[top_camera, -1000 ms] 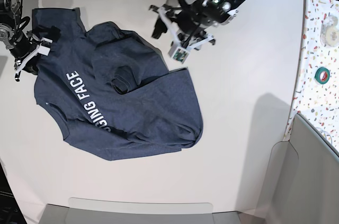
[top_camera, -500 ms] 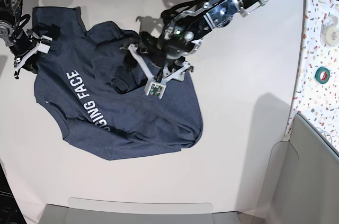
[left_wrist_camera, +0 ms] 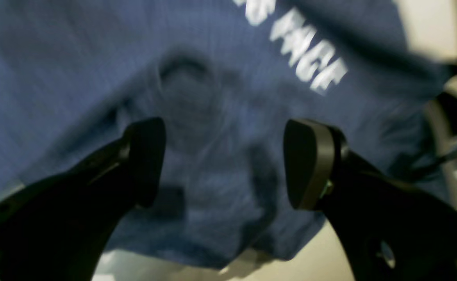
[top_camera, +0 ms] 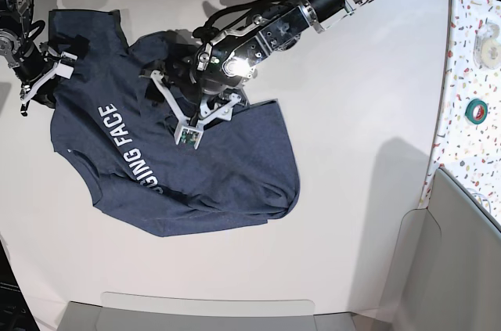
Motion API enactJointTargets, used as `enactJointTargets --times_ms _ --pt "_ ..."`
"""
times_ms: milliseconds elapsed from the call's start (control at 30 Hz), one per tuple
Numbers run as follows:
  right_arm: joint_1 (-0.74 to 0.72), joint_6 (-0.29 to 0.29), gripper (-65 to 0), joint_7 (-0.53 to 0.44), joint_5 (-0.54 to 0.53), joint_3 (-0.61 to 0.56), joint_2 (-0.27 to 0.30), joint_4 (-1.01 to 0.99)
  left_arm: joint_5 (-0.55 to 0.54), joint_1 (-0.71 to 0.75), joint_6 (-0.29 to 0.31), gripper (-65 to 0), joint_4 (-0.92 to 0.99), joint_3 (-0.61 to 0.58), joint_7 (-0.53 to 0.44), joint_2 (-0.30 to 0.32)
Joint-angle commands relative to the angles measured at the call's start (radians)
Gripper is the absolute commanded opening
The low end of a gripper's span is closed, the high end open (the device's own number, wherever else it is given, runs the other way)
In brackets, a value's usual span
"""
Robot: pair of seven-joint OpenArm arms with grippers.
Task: Layout the t-shirt on the table in an organized manner, then fold the t-shirt properly
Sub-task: 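Lower the left gripper onto the folded-over t-shirt fabric and grasp it, then pull the grasped fabric outward to flatten the t-shirt body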
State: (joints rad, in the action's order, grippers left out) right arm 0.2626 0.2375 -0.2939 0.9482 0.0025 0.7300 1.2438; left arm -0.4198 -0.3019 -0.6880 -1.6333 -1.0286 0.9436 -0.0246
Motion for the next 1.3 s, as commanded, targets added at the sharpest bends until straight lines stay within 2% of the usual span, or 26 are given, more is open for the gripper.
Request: enactJointTargets --times_ms 0,167,300,433,500,567,667,700,767,933,1067,1267 --pt "0.051 0.093 -65.0 -0.021 0.03 -0.034 -0.042 -0.032 0.011 -0.044 -0.01 -21.6 -0.011 0.006 -0.034 -0.016" --pt "0.059 0.093 -65.0 -0.021 0.03 -0.031 -0.042 -0.031 0.011 -0.055 -0.01 -22.6 0.08 0.006 -0.104 -0.018" --pt "0.06 0.093 -65.0 -0.021 0.03 -0.031 -0.042 -0.032 0.011 -0.056 -0.01 -22.8 0.166 0.006 -0.165 -0.038" --pt "0.065 0.093 -65.0 -0.021 0.03 -0.031 -0.042 -0.032 0.011 -0.056 -0.01 -23.8 0.209 0.006 -0.186 -0.065" --pt "0.065 0.093 -65.0 -0.021 0.03 -0.031 -0.043 -0.032 0.011 -0.052 -0.01 -29.8 0.213 0.006 -0.188 -0.074" --pt "0.065 0.093 -65.0 -0.021 0.03 -0.031 -0.043 -0.032 0.011 -0.05 -0.01 -40.2 0.21 0.006 -0.189 -0.079" --pt "0.065 0.093 -65.0 -0.021 0.03 -0.031 -0.043 -0.032 0.011 -0.049 -0.01 -61.3 0.181 0.015 -0.189 -0.076" --pt "0.065 0.093 -65.0 -0.021 0.03 -0.029 -0.043 -0.032 0.011 -0.049 -0.01 -65.0 0.163 0.018 -0.183 -0.071" --pt "0.065 0.093 -65.0 -0.021 0.03 -0.029 -0.043 -0.034 0.011 -0.043 -0.01 -65.0 0.109 0.043 -0.177 -0.065" --pt "0.066 0.093 -65.0 -0.011 0.03 -0.029 -0.045 -0.035 0.009 0.048 -0.01 -65.0 -0.115 0.169 -0.165 0.021" --pt "0.08 0.093 -65.0 0.092 0.03 -0.035 -0.045 -0.026 0.009 0.114 -0.01 -65.0 -0.275 0.273 -0.071 0.099" --pt "0.083 0.093 -65.0 0.106 0.03 -0.034 -0.045 -0.032 0.009 0.264 -0.01 -65.0 -0.411 0.411 -0.067 0.234"
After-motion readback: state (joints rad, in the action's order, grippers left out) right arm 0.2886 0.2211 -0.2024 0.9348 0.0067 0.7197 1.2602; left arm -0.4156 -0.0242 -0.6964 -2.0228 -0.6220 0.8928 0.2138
